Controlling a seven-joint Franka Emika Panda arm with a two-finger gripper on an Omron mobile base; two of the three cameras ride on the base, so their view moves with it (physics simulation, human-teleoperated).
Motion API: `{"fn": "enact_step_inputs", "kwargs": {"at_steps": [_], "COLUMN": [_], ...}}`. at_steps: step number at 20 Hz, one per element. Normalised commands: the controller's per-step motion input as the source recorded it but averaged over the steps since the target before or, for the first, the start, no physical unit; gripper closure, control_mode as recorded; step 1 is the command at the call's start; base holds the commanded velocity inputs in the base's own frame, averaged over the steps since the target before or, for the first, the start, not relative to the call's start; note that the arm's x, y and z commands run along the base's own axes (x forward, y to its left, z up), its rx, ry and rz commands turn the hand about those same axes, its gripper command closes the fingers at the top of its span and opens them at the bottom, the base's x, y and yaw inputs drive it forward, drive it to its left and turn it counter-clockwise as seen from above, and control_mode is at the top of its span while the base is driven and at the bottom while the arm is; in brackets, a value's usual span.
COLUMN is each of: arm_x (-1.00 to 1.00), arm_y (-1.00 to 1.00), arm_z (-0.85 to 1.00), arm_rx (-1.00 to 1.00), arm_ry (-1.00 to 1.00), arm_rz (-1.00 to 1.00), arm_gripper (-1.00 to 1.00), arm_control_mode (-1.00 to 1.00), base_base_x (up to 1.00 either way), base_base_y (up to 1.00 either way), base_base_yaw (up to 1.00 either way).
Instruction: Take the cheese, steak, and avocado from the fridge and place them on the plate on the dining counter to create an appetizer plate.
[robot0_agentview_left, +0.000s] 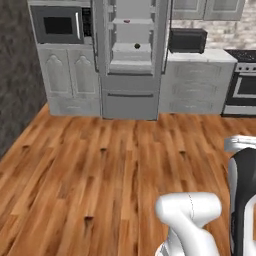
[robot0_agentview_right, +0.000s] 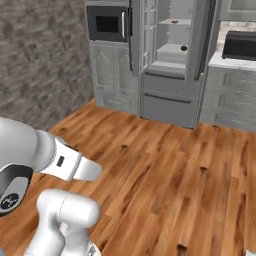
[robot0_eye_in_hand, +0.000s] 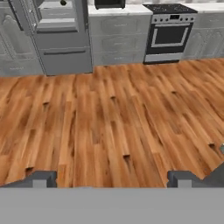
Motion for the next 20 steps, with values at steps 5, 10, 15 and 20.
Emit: {"fn": "enact_step_inputs", "kwargs": {"at_steps": [5,10,15,20], "arm_x": [0.0,0.0,0.0,0.0], "arm_y": [0.0,0.0,0.0,0.0], "arm_z": [0.0,0.0,0.0,0.0], "arm_rx": [0.0,0.0,0.0,0.0], "arm_ry": [0.0,0.0,0.0,0.0], "arm_rz": [0.0,0.0,0.0,0.0], "arm_gripper": [-1.0,-1.0,-1.0,-1.0], "arm_control_mode": [1.0,1.0,1.0,1.0], "base_base_x": [1.0,1.0,1.0,0.98], "base_base_y": [0.39,0.48,0.23,-0.12], "base_base_yaw": [-0.23,-0.14,-0.1,-0.09]}}
